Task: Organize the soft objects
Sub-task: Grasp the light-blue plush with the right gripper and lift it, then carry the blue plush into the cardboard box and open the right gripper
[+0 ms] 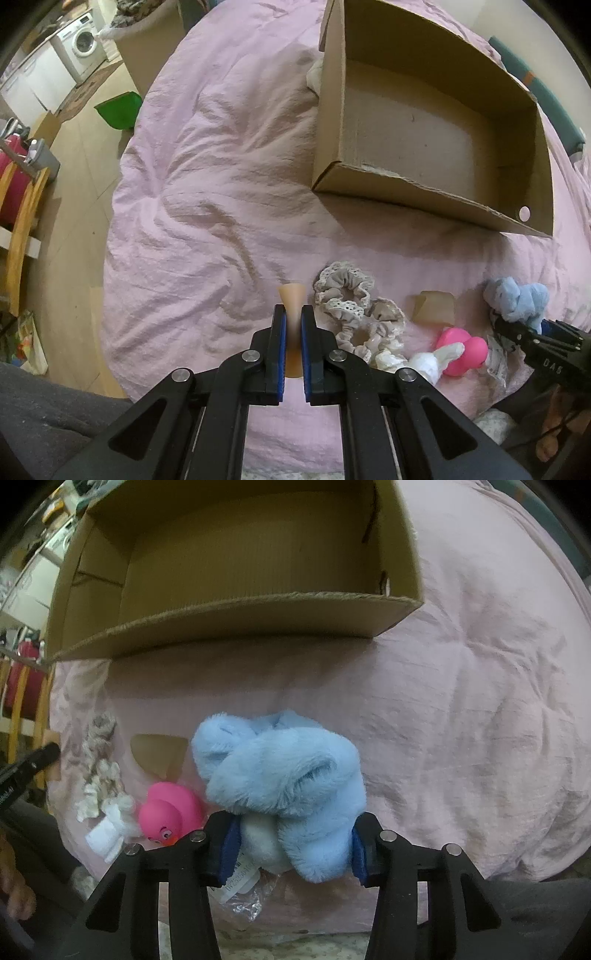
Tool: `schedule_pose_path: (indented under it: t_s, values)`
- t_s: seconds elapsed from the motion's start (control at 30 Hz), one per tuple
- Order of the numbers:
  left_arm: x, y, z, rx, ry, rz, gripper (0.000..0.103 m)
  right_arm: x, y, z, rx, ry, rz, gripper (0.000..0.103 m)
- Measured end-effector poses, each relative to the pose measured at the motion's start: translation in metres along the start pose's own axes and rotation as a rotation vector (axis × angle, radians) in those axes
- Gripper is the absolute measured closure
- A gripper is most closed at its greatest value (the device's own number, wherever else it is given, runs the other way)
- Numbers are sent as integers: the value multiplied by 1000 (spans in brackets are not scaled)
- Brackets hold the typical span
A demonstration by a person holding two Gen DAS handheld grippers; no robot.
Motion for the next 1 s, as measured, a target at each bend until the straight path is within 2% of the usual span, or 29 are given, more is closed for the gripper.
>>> schedule_pose_path:
  t_s: [0.07,0.17,0.23,0.4,0.53,0.63,0.77,1.0]
  values:
    - [7,0,1,8,-1,3,96,3,4,0,15,-6,-16,65]
    - [17,-8,9,39,7,16,96,3,18,3,33,-13,-81,66]
    - [18,-1,5,68,1,17,96,1,36,7,68,-4,-154,66]
    - [22,27,-20,178,-27,32,96,-4,87,3,202,30,-295,66]
    - [31,43,-49,258,-57,28,96,-11,111,-21,285,29,-339,66]
    - [39,44,-78,297,-82,27,96,-14,121,-51,320,33,-331,66]
    - [44,30,-107,321,-97,27,96,-22,115,-75,361,37,-330,66]
    - [61,-11,-127,320,-116,77,96,-25,68,-82,325,13,-271,66]
Point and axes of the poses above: each gripper's, at about its wrist camera, not at the fingertips, and y roughly against the way its jaws point, x to its right, z to its underside, the point moved 2 cm from there along -y, roughly the way its jaws point, and after that the axes turned 13 degrees about -y, right-handed, at the moved point
